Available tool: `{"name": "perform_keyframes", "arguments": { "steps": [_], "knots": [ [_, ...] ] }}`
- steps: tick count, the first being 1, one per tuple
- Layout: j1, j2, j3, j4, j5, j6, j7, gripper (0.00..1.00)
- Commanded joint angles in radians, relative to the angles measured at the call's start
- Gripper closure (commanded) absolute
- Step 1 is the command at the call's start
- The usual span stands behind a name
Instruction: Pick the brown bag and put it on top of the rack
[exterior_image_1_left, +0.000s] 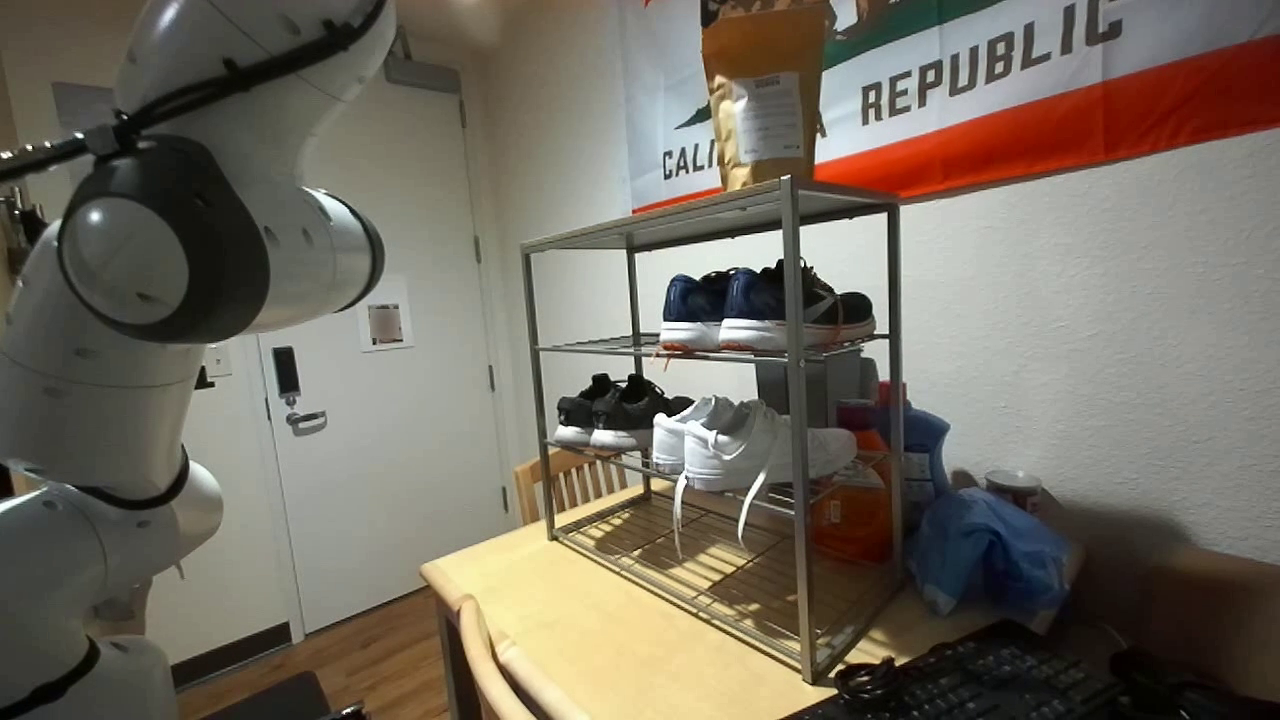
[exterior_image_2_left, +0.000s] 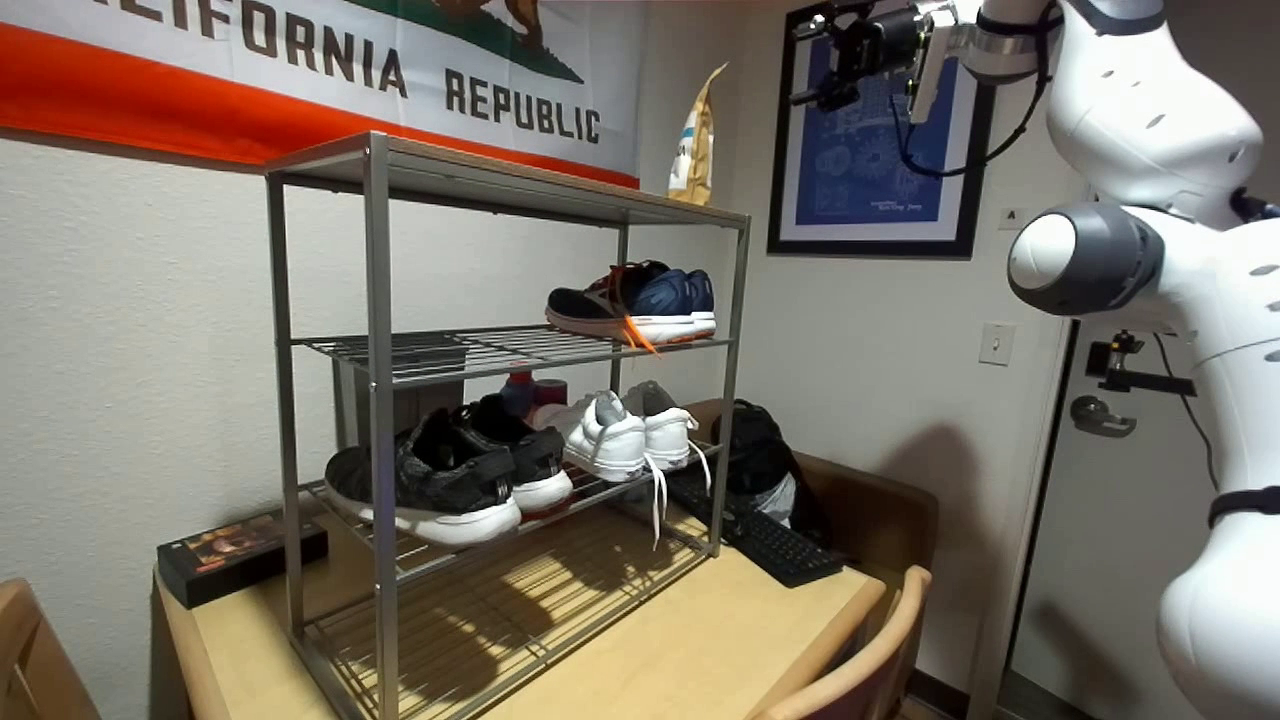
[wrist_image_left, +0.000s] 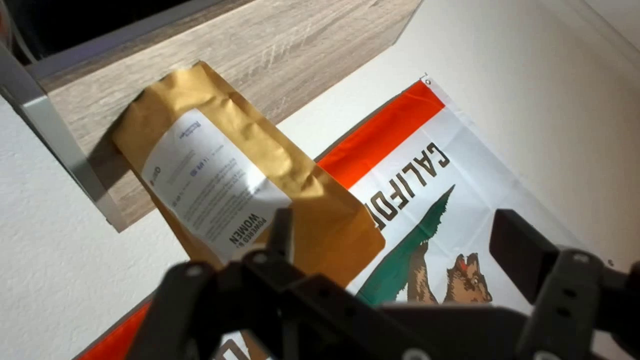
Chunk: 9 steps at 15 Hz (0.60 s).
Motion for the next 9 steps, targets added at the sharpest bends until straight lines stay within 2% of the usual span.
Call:
{"name": "perform_keyframes", "arguments": {
  "steps": [1,9],
  "knots": [
    [0.012,-0.026,-0.028,-0.019,-0.06,-0.043,-0.021,0.0],
    [0.097,-0.009,-0.068,-0.039,-0.277,-0.087,-0.028,0.0]
  ]
}}
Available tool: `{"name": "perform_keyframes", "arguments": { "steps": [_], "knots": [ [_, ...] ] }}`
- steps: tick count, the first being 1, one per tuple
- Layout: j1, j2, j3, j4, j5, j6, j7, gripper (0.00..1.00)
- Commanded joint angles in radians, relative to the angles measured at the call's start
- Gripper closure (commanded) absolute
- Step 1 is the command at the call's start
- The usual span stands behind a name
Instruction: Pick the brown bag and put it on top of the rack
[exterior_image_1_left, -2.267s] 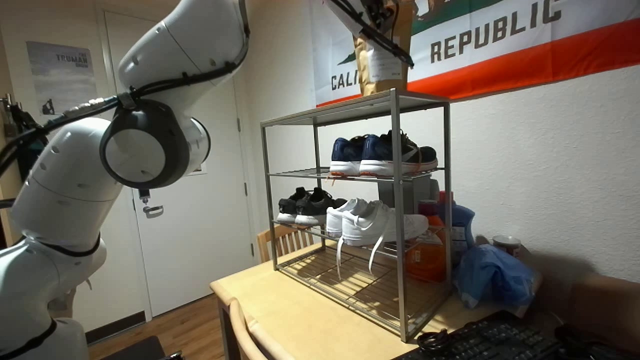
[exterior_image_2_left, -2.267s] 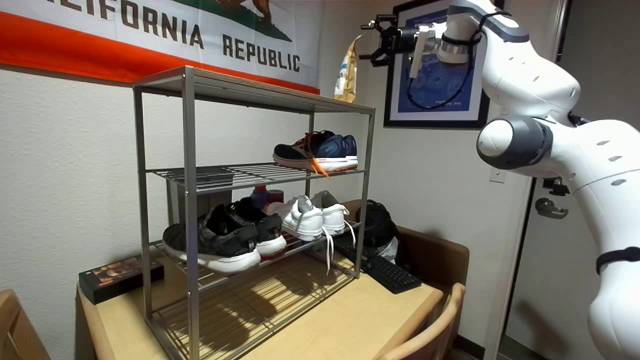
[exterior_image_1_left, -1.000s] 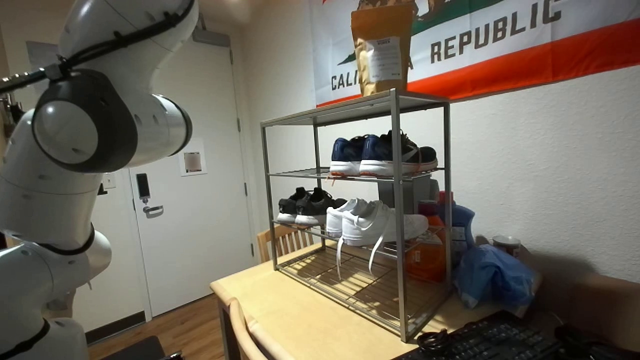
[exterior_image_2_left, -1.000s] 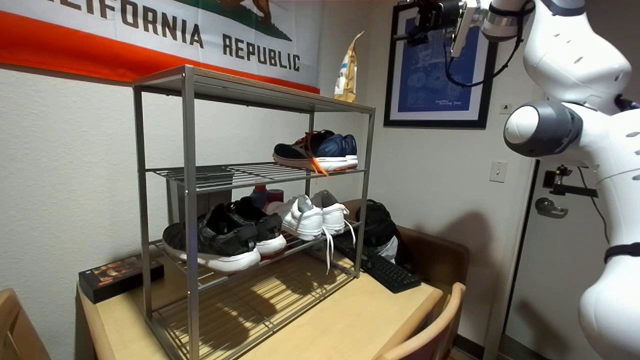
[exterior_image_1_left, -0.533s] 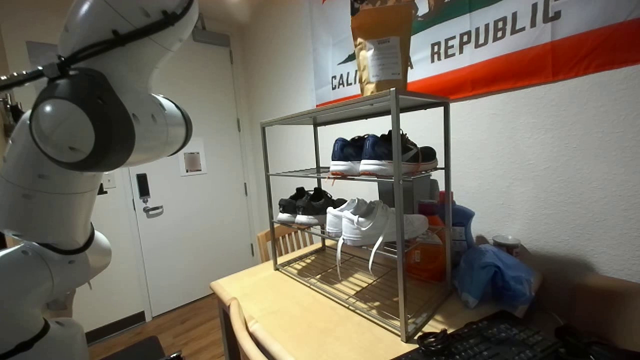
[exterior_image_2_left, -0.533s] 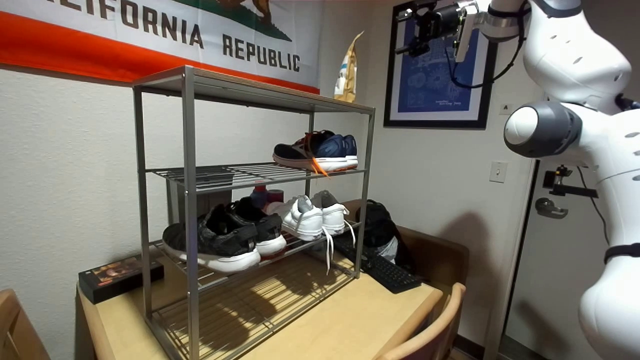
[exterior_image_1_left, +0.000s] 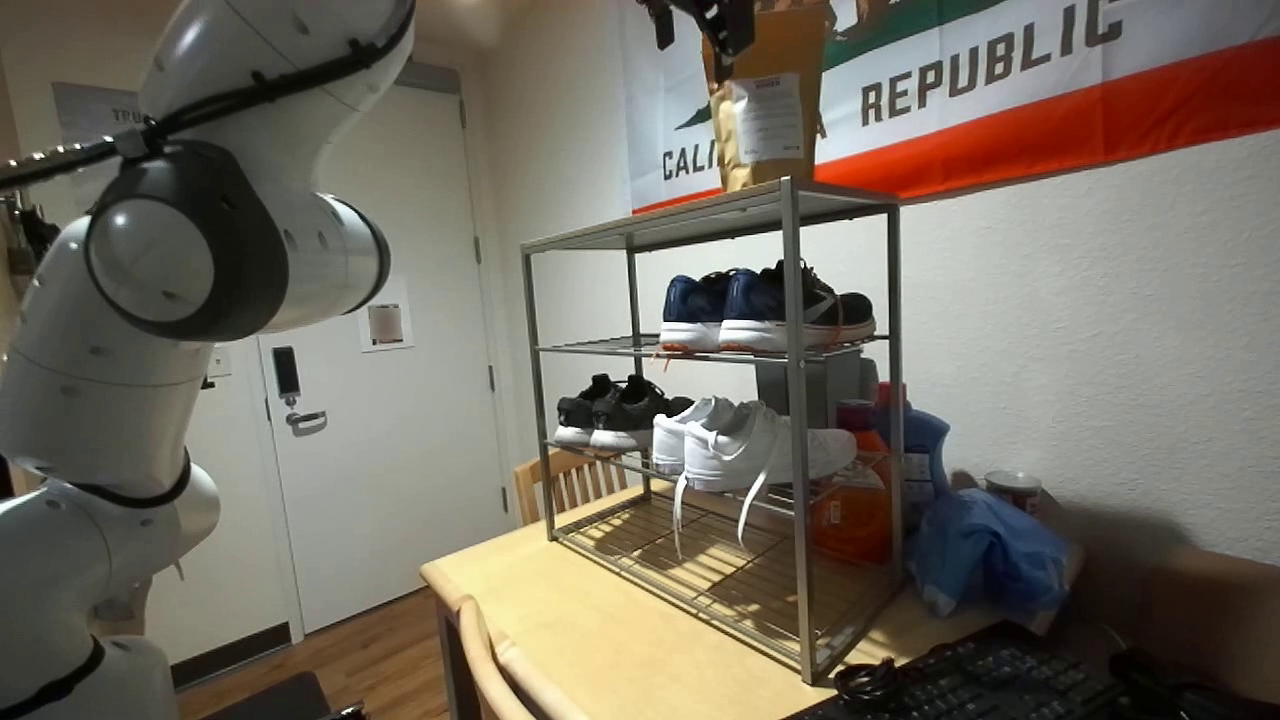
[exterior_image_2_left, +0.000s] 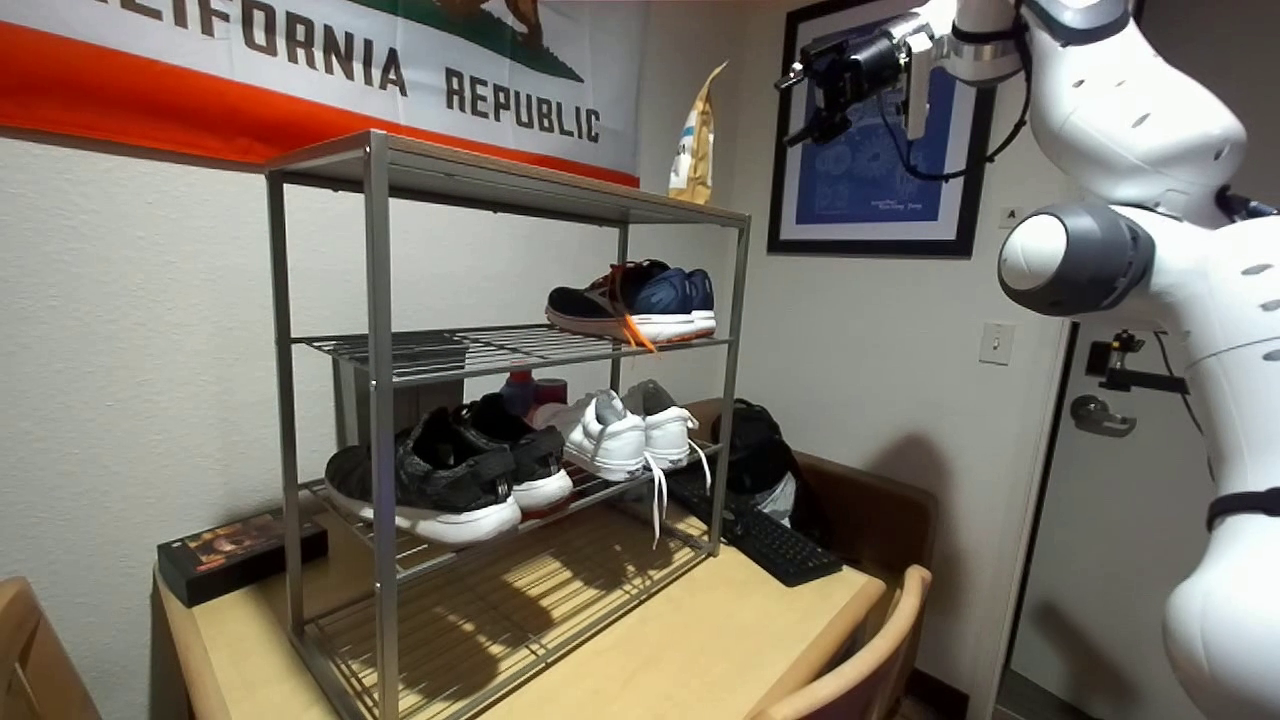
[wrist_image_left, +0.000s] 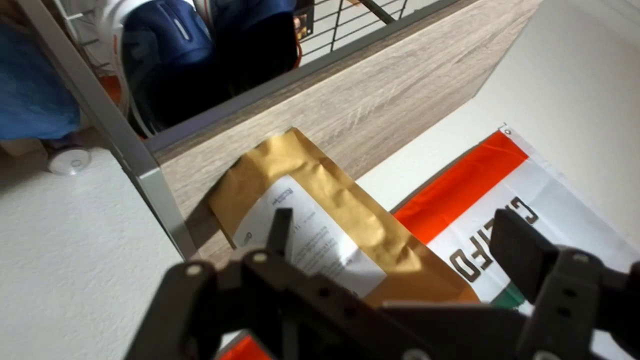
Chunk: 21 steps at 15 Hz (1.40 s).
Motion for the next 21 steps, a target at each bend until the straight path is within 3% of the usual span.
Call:
{"name": "perform_keyframes", "arguments": {
  "steps": [1,11,15,21],
  "knots": [
    [0.051,-0.007,-0.037,-0.029,-0.109,-0.015,-0.024,0.0],
    [0.152,0.083,-0.026,0.006,-0.355,-0.035,-0.019,0.0],
    [0.144,0.096,0.005,-0.003,-0.346,-0.015,-0.011,0.0],
    [0.162,0.09,-0.01,-0.015,-0.383,-0.007,-0.013,0.0]
  ]
}}
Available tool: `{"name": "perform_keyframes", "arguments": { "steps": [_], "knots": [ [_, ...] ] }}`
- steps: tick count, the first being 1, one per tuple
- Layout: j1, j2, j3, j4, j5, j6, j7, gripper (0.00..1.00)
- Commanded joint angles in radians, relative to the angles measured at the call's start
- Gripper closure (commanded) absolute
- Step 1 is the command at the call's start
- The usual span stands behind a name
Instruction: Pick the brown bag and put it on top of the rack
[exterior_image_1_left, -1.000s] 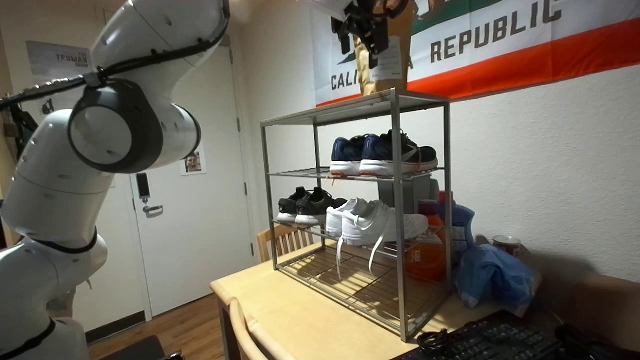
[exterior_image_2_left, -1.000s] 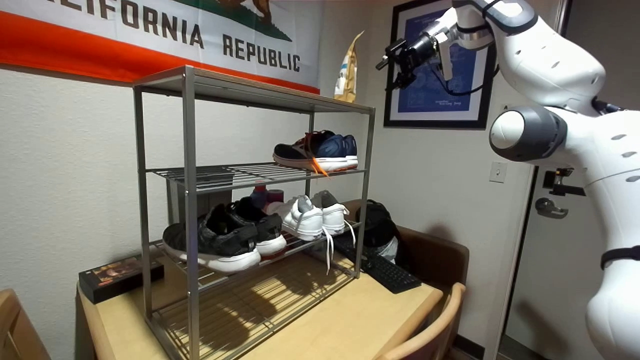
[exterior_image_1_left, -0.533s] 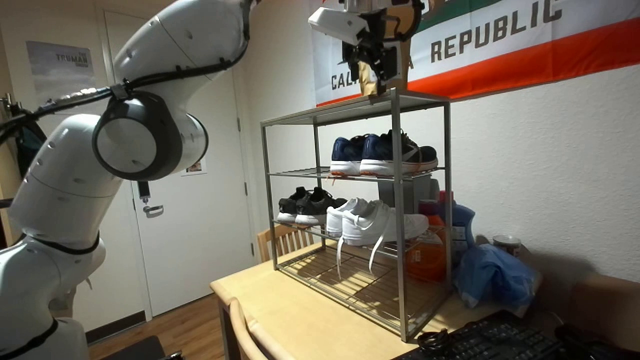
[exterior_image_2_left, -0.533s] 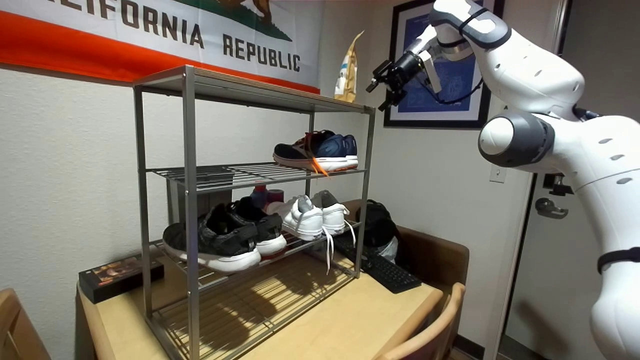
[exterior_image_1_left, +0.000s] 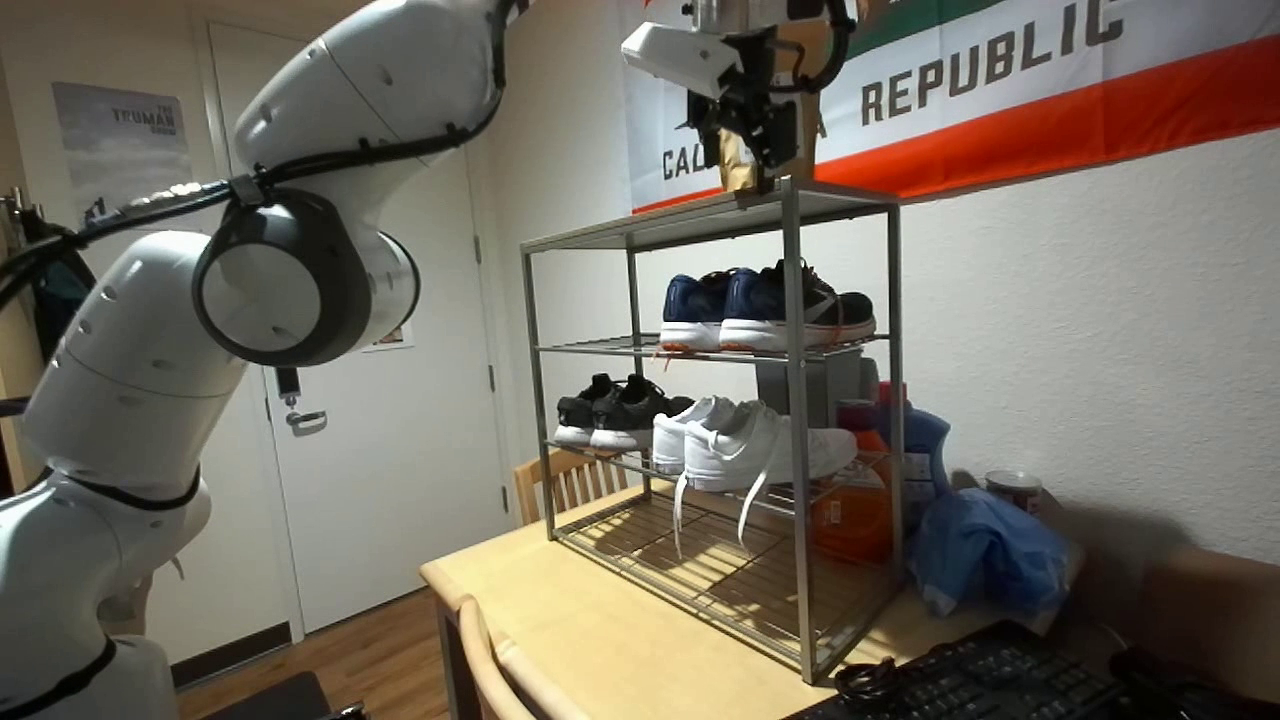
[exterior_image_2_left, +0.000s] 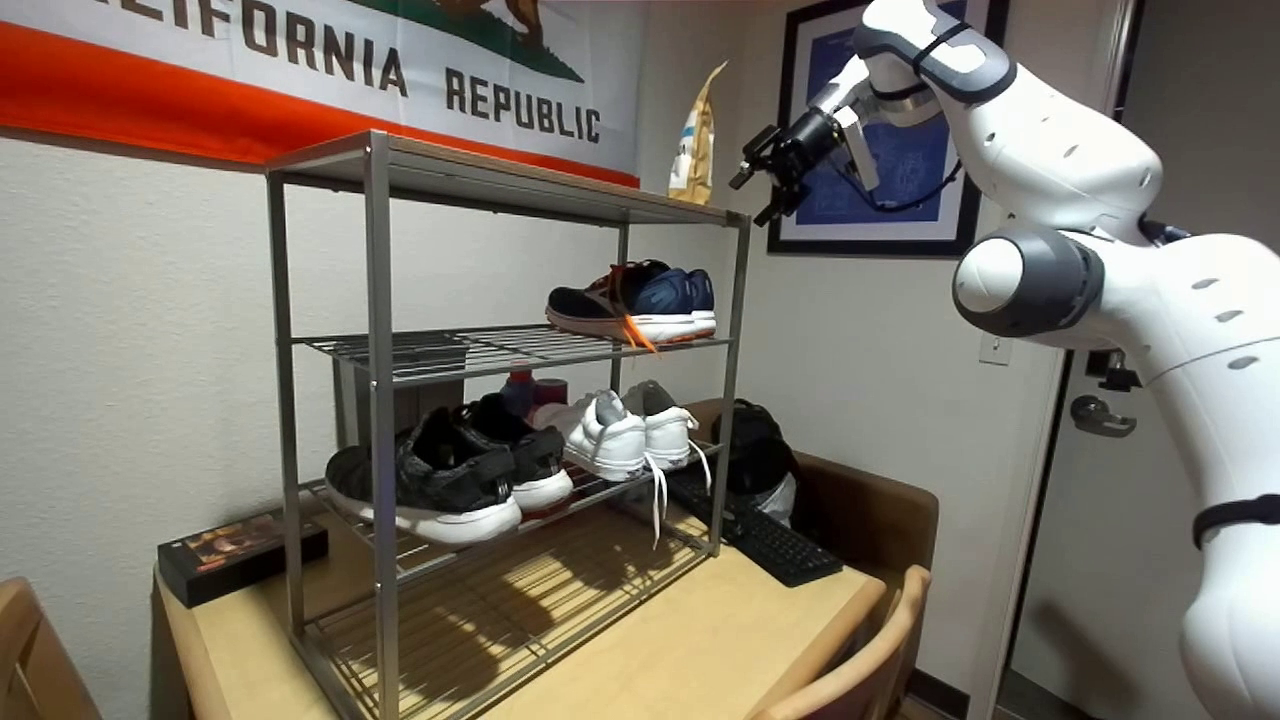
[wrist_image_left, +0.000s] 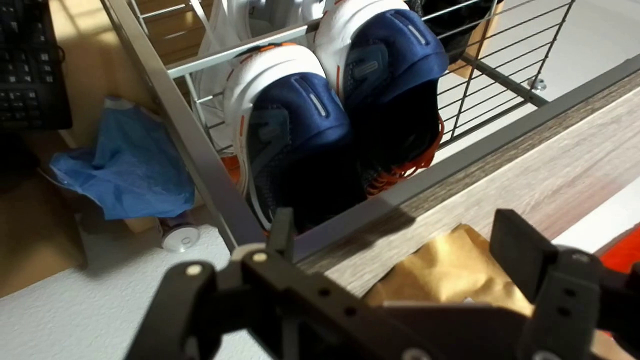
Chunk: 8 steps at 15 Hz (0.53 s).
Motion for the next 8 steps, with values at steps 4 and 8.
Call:
{"name": "perform_keyframes", "arguments": {
  "steps": [4,8],
  "knots": [
    [0.044,-0.005,0.0,-0.013,-0.105,-0.01,0.004,0.0],
    [0.061,-0.009,0.009,-0.012,-0.143,-0.03,0.001,0.0]
  ]
}}
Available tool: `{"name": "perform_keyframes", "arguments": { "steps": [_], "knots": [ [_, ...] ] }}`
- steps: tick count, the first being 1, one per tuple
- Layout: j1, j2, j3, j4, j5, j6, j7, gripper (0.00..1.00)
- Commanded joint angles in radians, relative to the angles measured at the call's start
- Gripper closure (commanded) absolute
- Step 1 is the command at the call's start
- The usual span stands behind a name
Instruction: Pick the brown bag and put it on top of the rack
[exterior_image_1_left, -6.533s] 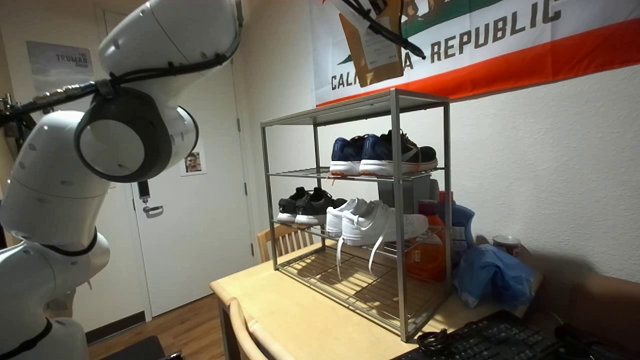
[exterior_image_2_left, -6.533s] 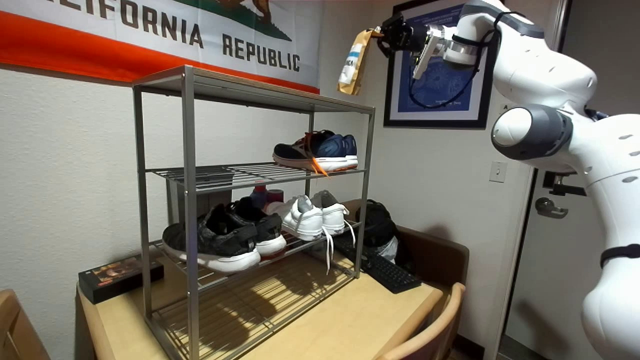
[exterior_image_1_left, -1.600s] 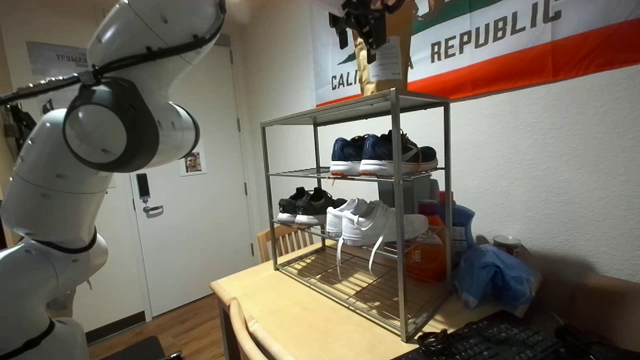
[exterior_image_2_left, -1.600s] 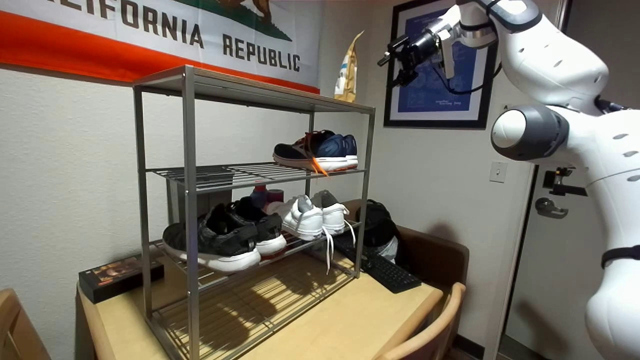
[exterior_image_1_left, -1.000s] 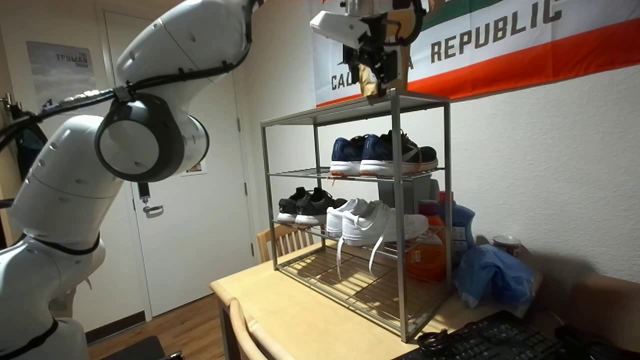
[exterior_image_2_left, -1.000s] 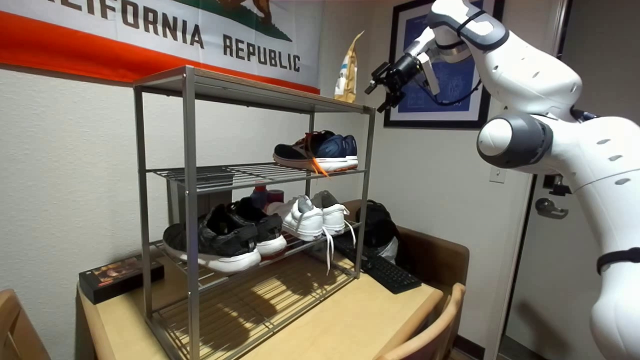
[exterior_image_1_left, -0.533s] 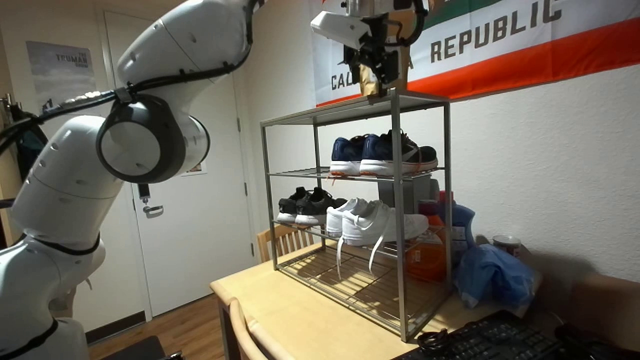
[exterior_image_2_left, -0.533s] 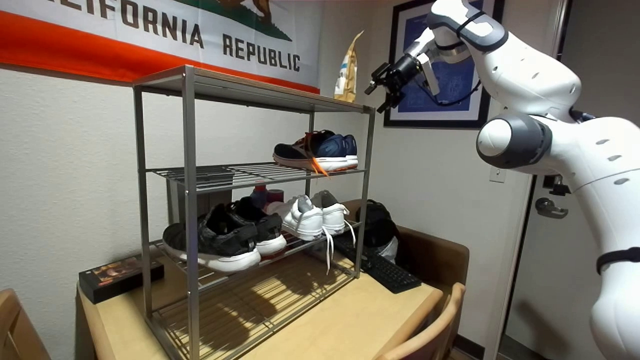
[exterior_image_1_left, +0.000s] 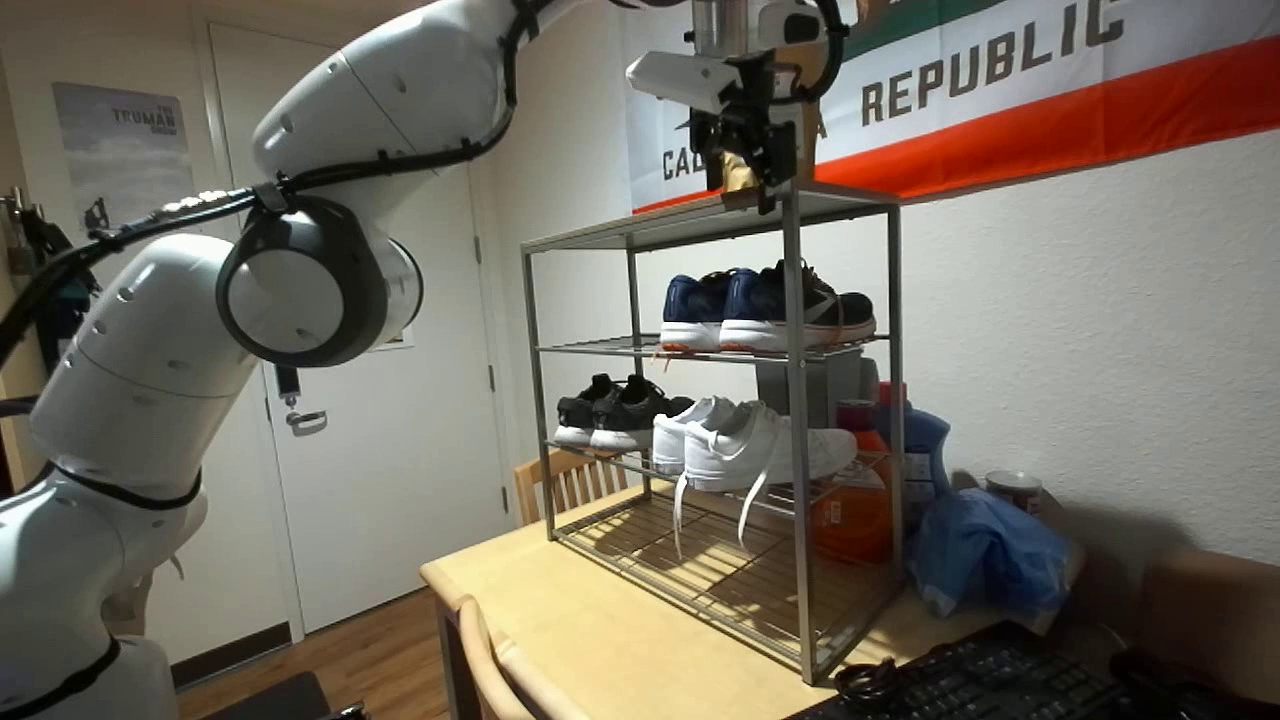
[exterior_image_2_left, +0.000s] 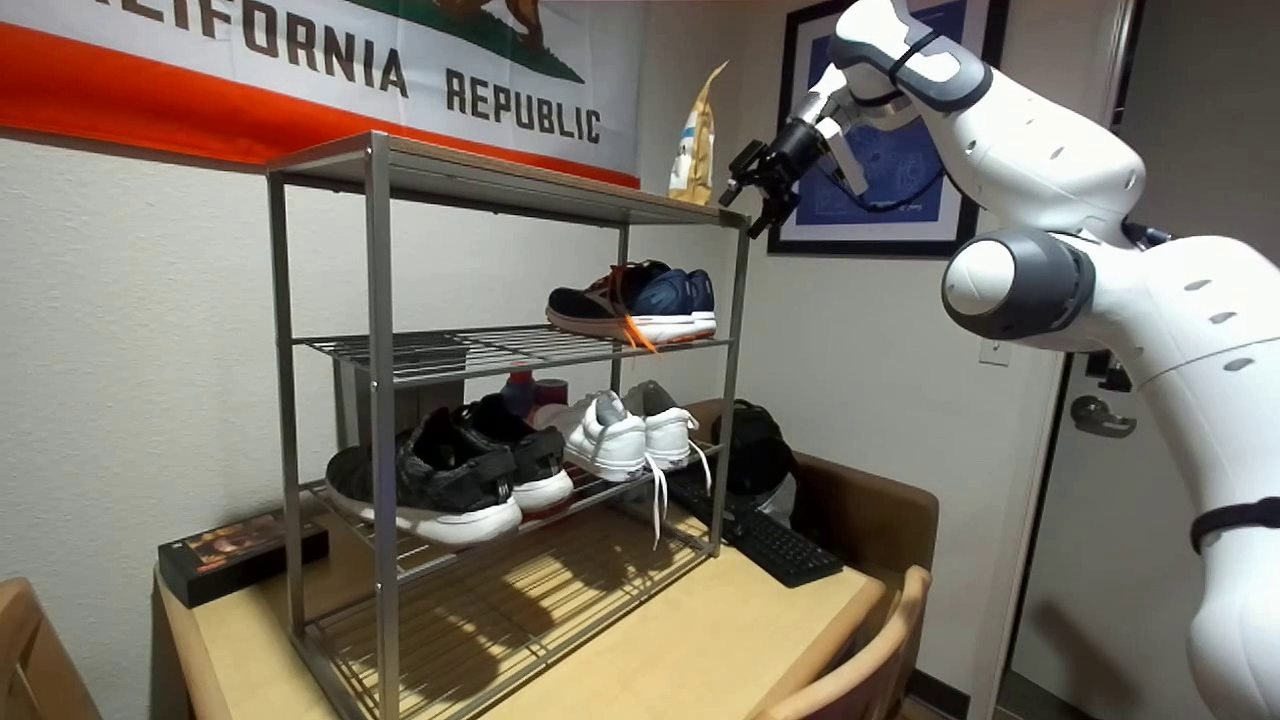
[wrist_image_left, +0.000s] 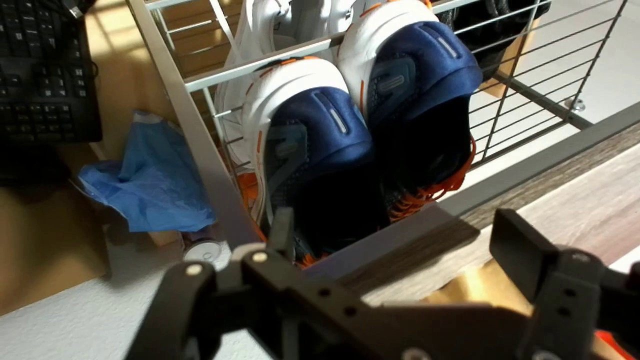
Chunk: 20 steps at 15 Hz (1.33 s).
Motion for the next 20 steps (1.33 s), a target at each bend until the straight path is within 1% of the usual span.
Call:
{"name": "perform_keyframes", "arguments": {
  "steps": [1,5,9,14,17,20],
  "knots": [
    [0.014,-0.02,0.008,-0.01,-0.041,-0.035,0.0,0.0],
    [0.034,-0.033,0.007,-0.01,-0.057,-0.085,0.002,0.0],
    [0.071,-0.05,-0.006,-0.009,-0.093,-0.15,-0.006,0.0],
    [0.157,-0.05,-0.04,-0.012,-0.197,-0.211,-0.017,0.0],
    [0.213,-0.046,-0.062,-0.014,-0.254,-0.232,-0.016,0.0],
    [0.254,-0.044,-0.078,-0.017,-0.296,-0.248,-0.016,0.0]
  ]
}}
